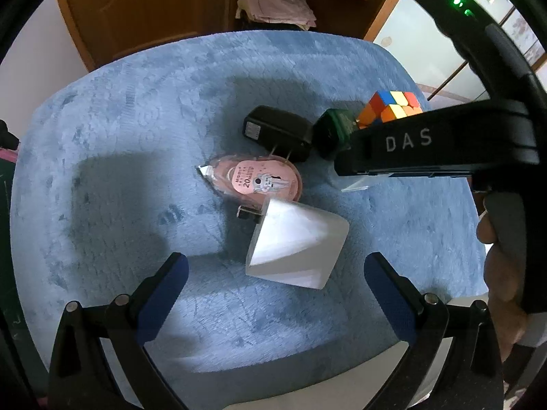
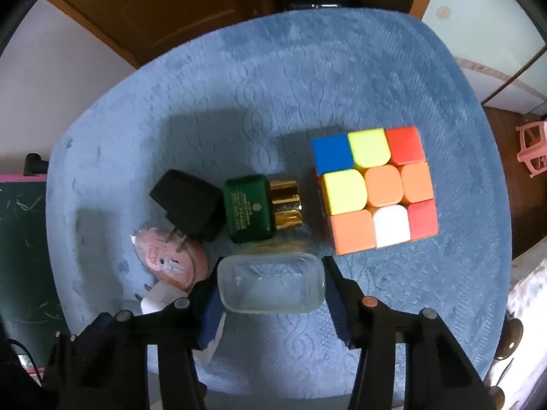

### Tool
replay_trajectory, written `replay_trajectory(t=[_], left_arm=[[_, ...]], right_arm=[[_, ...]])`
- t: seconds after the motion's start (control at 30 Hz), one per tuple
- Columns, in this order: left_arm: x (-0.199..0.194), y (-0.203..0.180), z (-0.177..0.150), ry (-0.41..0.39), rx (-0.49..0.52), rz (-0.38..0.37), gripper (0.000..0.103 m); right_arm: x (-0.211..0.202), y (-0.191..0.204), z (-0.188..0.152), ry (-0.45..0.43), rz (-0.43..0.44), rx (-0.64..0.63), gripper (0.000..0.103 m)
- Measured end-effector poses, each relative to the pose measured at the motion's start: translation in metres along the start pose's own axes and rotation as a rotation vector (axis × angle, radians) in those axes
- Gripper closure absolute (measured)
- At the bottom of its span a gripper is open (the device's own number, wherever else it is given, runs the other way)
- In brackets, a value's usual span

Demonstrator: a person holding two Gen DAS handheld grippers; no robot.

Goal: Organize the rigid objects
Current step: 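Grasp the clear plastic box with right tool while left tool grasps the white square charger, then carry the clear box with right tool while left tool carries the white charger to the tray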

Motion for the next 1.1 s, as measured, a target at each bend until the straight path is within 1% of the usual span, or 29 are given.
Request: replay_trajectory(t=[0.13,0.27,0.47,0.53,0.57,0.6,0.63,0.77,0.87,1.0,1.1], left_arm=[[0.009,-0.005,0.004,0.032,0.008,0.013,0.001],[0.019,-0.010,0.009,0.071,0.009,0.028,0.001],[0.030,-0.013,0.013,0.099,0.009,0.051,0.003],[0.036,-0.013,0.012,0.118,0.010,0.060,0.014],[0.040,-0.014,0.013,0.133,0.005,0.063,0.025],[0.044,-0.013,0.013,0.151,-0.002,0.059,0.033],[0.048,-0.012,0.012,0.168,-0.014,0.051,0.034],[0.047,-0.012,0.014,0.144,-0.022,0.060,0.040],[0.047,-0.010,0.012,0.132,-0.029,0.057,0.040],[0.044,-0.004,0.009,0.107,-0.072,0.017,0.041],[0.037,0.000,0.006,0.089,-0.083,0.023,0.041]], right_arm=[[-0.003,0.000,0.000,-0.006,0.008,0.000,0.051],[-0.013,-0.011,-0.005,-0.013,0.032,0.023,0.051],[-0.031,-0.030,-0.016,-0.033,0.064,0.038,0.051],[-0.035,-0.035,-0.021,-0.035,0.074,0.044,0.051],[-0.036,-0.038,-0.024,-0.036,0.076,0.044,0.051],[-0.037,-0.041,-0.028,-0.036,0.078,0.046,0.051],[-0.039,-0.043,-0.031,-0.037,0.084,0.045,0.051],[-0.041,-0.048,-0.038,-0.038,0.090,0.042,0.051],[-0.041,-0.052,-0.046,-0.036,0.089,0.038,0.051],[-0.039,-0.054,-0.062,-0.035,0.092,0.029,0.051],[-0.041,-0.057,-0.074,-0.039,0.091,0.020,0.051]])
Point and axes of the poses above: each gripper's, at about its wrist camera, not at the fingertips, and x roughly the way its jaws point, y to its left, z to its top, the point moved 6 cm from there along x, roughly the way its jaws point, and after that the axes turned 10 degrees about y, right-handed, at the moved point
